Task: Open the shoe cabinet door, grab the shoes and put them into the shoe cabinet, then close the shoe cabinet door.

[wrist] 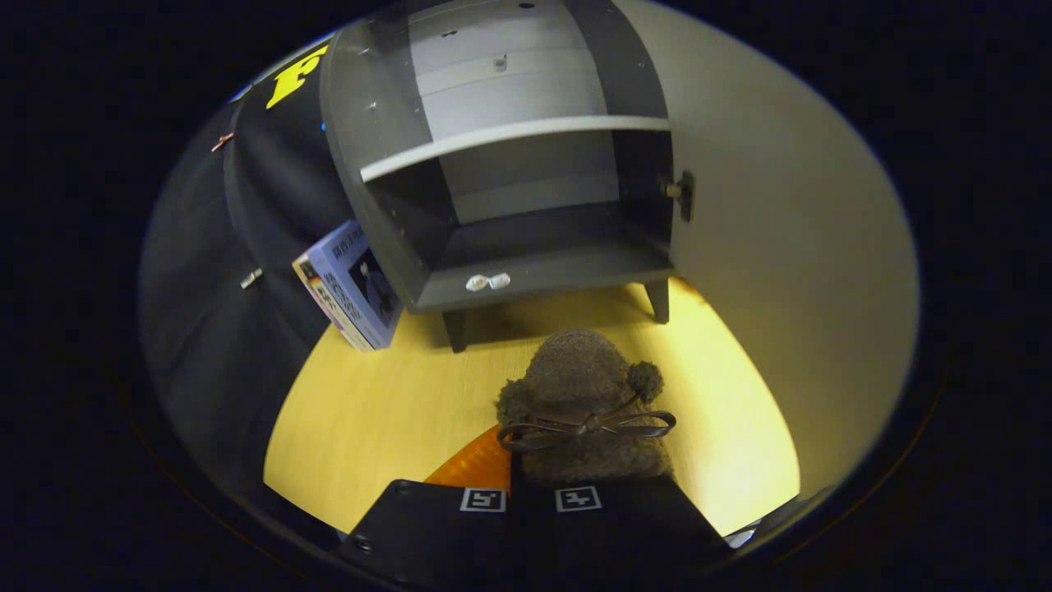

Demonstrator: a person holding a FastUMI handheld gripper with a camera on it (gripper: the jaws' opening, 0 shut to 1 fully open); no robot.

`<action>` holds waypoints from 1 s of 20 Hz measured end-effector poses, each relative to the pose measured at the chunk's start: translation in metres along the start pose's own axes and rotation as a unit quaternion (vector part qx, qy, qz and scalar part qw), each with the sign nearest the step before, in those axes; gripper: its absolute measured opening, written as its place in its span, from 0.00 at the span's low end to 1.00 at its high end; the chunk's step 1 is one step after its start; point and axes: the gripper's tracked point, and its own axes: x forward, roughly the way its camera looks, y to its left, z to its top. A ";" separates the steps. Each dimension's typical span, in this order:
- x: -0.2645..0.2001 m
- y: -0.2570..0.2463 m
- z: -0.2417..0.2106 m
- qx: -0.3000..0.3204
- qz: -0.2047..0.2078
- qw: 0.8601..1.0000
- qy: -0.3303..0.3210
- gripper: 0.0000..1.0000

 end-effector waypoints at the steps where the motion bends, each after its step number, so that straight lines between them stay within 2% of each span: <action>1: -0.010 0.002 0.016 -0.001 0.000 1.000 -0.002 0.07; 5: -0.047 0.018 0.084 -0.014 0.002 1.000 -0.011 0.07; 7: -0.056 0.024 0.115 -0.024 -0.003 1.000 -0.011 0.07; 10: -0.058 0.042 0.163 -0.033 0.013 0.999 -0.009 0.07; 15: -0.024 0.057 0.244 -0.048 0.012 0.998 -0.034 0.08; 20: 0.042 0.055 0.303 -0.035 -0.018 0.999 -0.038 0.08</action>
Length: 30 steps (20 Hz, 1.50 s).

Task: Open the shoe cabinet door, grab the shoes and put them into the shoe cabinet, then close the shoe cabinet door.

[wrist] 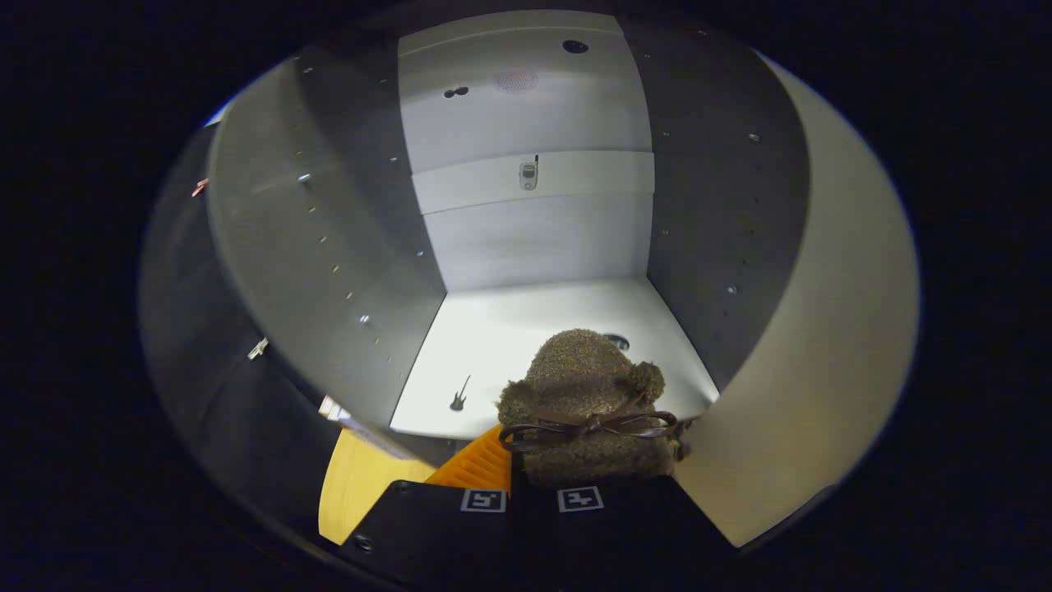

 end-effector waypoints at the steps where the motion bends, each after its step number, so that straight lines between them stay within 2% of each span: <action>1: 0.014 0.001 0.008 0.005 -0.004 1.000 0.000 0.08; 6: 0.071 0.000 0.030 -0.007 -0.018 1.000 0.002 0.08; 12: 0.124 0.011 0.031 -0.043 -0.024 0.999 0.013 0.08; 19: 0.166 0.011 0.030 -0.018 -0.040 0.998 0.038 0.08; 24: 0.168 0.016 0.026 -0.027 -0.039 0.998 0.044 0.10; 25: 0.166 0.015 0.025 -0.036 -0.043 0.997 0.043 0.16; 26: 0.163 0.017 0.021 -0.040 -0.039 0.997 0.047 0.17; 30: 0.146 0.021 0.016 -0.037 -0.029 0.998 0.046 0.45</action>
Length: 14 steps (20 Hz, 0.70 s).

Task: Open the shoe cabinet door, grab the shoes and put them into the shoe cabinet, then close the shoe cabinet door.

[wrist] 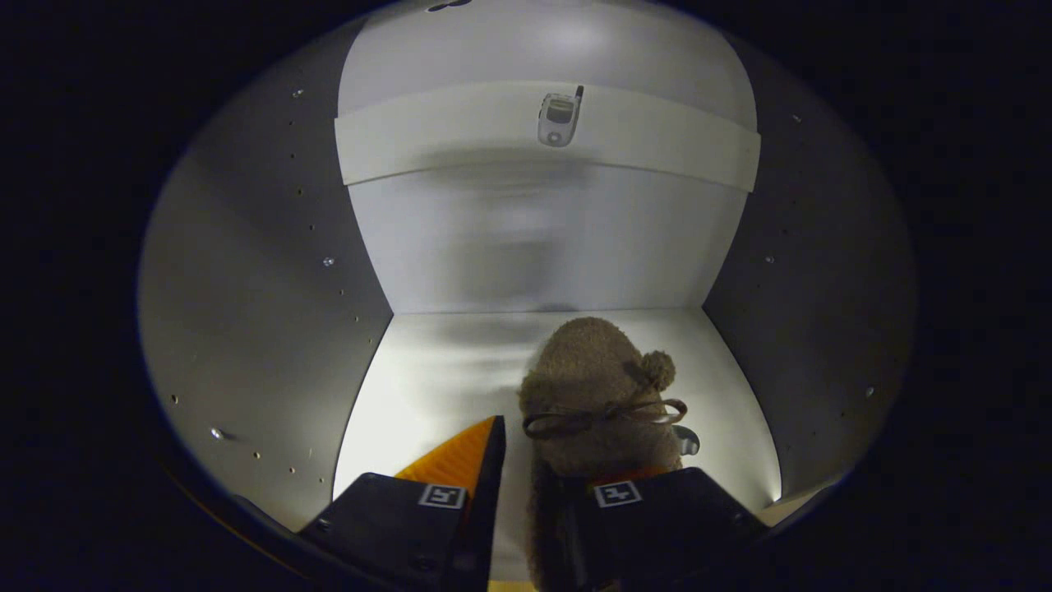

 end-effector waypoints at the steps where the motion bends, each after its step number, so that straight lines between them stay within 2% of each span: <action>1: -0.005 0.000 -0.001 0.000 0.003 1.000 0.001 0.53; 3: -0.016 -0.002 -0.004 -0.004 0.007 1.000 -0.001 0.70; 5: -0.030 0.001 -0.004 0.007 0.018 1.000 -0.006 0.81; 11: -0.083 0.003 -0.007 0.015 0.039 0.999 -0.026 0.98; 14: -0.116 0.002 -0.007 0.016 0.041 0.997 -0.056 0.99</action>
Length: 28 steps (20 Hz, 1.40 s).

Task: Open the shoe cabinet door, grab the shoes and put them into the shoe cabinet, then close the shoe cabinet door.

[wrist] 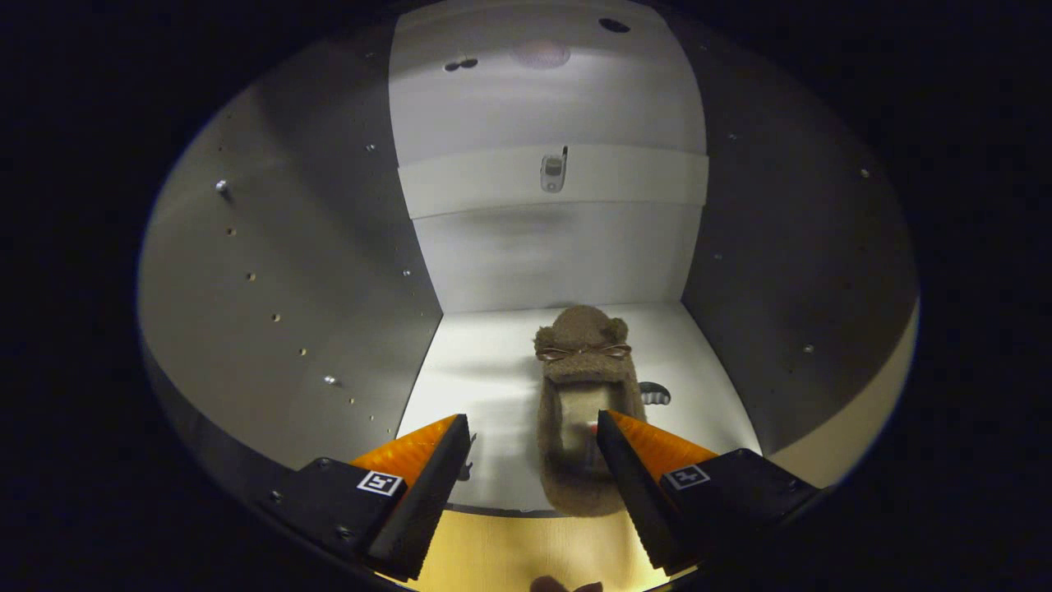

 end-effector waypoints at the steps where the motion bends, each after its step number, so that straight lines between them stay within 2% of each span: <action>1: -0.013 0.002 0.002 -0.001 0.004 1.000 -0.013 0.99; 6: -0.102 0.010 0.012 -0.006 0.009 0.994 -0.106 0.98; 10: -0.173 0.010 -0.003 -0.012 0.010 0.989 -0.149 0.98; 13: -0.222 -0.001 -0.021 -0.040 -0.005 0.980 -0.194 0.98; 15: -0.253 -0.005 -0.037 -0.043 -0.004 0.977 -0.209 0.98; 21: -0.334 -0.031 -0.089 -0.026 0.036 0.973 -0.225 0.97; 28: -0.406 -0.086 -0.115 -0.042 0.039 0.964 -0.259 0.98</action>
